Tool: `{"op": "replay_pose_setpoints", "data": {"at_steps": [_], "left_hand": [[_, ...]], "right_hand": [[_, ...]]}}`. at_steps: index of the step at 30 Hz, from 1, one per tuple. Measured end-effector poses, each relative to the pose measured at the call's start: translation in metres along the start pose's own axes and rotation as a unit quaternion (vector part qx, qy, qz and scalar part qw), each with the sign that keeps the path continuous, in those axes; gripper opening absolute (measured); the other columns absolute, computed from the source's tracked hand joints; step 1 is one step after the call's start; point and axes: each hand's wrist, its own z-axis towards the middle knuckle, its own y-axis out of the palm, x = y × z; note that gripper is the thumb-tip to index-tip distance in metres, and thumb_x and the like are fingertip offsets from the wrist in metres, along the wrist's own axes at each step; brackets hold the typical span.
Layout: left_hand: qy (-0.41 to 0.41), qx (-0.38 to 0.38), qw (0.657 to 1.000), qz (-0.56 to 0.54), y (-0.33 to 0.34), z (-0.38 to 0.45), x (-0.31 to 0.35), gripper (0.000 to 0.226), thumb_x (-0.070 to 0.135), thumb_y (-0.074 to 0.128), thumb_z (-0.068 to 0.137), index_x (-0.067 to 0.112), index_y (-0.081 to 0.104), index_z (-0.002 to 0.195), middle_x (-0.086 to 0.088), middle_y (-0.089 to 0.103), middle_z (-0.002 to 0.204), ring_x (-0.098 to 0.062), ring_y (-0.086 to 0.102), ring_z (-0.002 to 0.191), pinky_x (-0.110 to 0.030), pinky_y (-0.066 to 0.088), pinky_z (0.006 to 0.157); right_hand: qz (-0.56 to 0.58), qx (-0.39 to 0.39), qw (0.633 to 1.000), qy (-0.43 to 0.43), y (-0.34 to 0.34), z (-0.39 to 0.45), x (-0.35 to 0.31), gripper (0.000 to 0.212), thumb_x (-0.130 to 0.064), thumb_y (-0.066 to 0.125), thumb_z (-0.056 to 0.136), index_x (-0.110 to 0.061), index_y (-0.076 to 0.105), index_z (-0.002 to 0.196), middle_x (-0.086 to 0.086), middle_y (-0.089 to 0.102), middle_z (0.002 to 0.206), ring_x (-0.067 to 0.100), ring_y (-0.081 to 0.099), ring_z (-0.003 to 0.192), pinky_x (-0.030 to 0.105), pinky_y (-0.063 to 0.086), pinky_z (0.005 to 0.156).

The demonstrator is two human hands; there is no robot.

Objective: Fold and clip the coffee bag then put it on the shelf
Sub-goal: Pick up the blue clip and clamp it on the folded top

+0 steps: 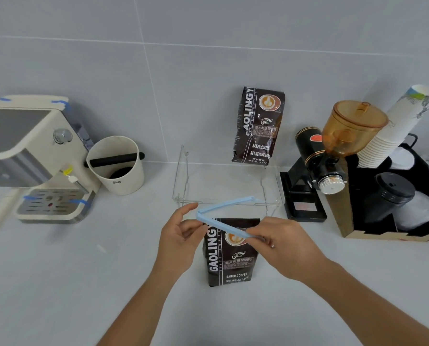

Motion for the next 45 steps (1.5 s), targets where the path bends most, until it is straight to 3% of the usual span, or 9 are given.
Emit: {"op": "replay_pose_setpoints", "data": {"at_steps": [6,13,17,19,24,32,36,42,45], "left_hand": [[0.01,-0.011,1.0,0.009,-0.005,-0.001,-0.002,0.039,-0.014,0.064,0.08,0.01,0.067,0.11,0.012,0.079,0.081,-0.006,0.073,0.08,-0.014,0.055,0.072],[0.0,-0.007,1.0,0.002,-0.007,0.0,-0.006,0.045,-0.021,0.064,0.075,0.019,0.071,0.095,0.01,0.078,0.079,-0.005,0.071,0.073,-0.014,0.055,0.07],[0.006,-0.024,1.0,0.014,-0.009,-0.001,-0.005,0.055,-0.016,0.071,0.072,0.035,0.075,0.093,0.006,0.077,0.089,-0.013,0.071,0.083,-0.022,0.057,0.081],[0.005,-0.034,0.999,0.019,-0.01,-0.001,-0.005,0.054,-0.012,0.072,0.074,0.037,0.074,0.095,0.009,0.076,0.092,-0.014,0.071,0.087,-0.024,0.057,0.084],[-0.007,-0.044,0.999,0.028,-0.01,0.001,-0.002,0.05,-0.007,0.069,0.079,0.032,0.066,0.11,0.006,0.075,0.087,-0.011,0.07,0.088,-0.022,0.056,0.085],[-0.032,-0.079,0.996,0.025,-0.016,0.004,0.004,0.036,-0.011,0.066,0.079,0.02,0.071,0.097,0.009,0.078,0.084,-0.006,0.072,0.079,-0.014,0.054,0.069],[-0.037,-0.093,0.994,0.033,-0.018,0.006,0.004,0.032,-0.01,0.067,0.08,0.015,0.072,0.099,0.005,0.078,0.086,-0.01,0.072,0.083,-0.015,0.054,0.072],[-0.04,-0.128,0.988,0.072,-0.023,0.01,0.007,0.028,-0.006,0.069,0.08,0.019,0.073,0.09,0.005,0.077,0.08,-0.01,0.07,0.079,-0.018,0.055,0.074],[-0.038,-0.113,0.991,0.064,-0.022,0.01,0.006,0.03,-0.007,0.07,0.079,0.022,0.075,0.085,0.004,0.077,0.079,-0.01,0.07,0.076,-0.016,0.054,0.071]], "right_hand": [[-0.014,-0.016,1.0,-0.01,0.002,0.008,-0.006,0.017,-0.022,0.068,0.084,-0.031,0.074,0.097,-0.005,0.059,0.067,0.011,0.053,0.057,0.029,0.049,0.052],[-0.023,-0.019,1.0,0.005,0.003,0.005,-0.003,0.006,-0.026,0.071,0.082,-0.026,0.074,0.087,-0.007,0.062,0.071,0.01,0.055,0.058,0.028,0.05,0.054],[-0.019,-0.01,1.0,0.016,0.003,0.002,-0.001,0.022,-0.042,0.056,0.084,-0.027,0.072,0.084,-0.01,0.06,0.07,0.011,0.052,0.057,0.027,0.048,0.052],[-0.017,-0.011,1.0,0.02,0.003,0.0,0.0,0.019,-0.038,0.058,0.083,-0.026,0.072,0.084,-0.008,0.061,0.07,0.012,0.053,0.058,0.029,0.048,0.052],[-0.019,-0.022,0.999,0.026,0.005,-0.003,0.002,0.012,-0.033,0.062,0.084,-0.027,0.071,0.089,-0.006,0.063,0.074,0.014,0.055,0.064,0.023,0.046,0.055],[-0.024,-0.02,1.0,0.003,0.006,0.001,0.002,0.006,-0.026,0.067,0.083,-0.024,0.072,0.085,-0.012,0.06,0.073,0.01,0.053,0.065,0.018,0.045,0.055],[-0.022,-0.018,1.0,0.005,0.008,0.003,0.001,0.011,-0.03,0.063,0.082,-0.025,0.073,0.084,-0.018,0.049,0.071,0.006,0.048,0.062,0.016,0.043,0.054],[-0.005,-0.009,1.0,0.008,0.006,-0.001,0.006,0.011,-0.028,0.069,0.082,-0.024,0.072,0.092,-0.009,0.06,0.078,0.008,0.056,0.065,0.011,0.045,0.054],[0.01,0.03,0.998,0.049,0.004,-0.006,0.011,0.03,-0.024,0.078,0.076,-0.023,0.068,0.105,-0.02,0.051,0.085,0.003,0.055,0.075,0.002,0.044,0.056]]}}
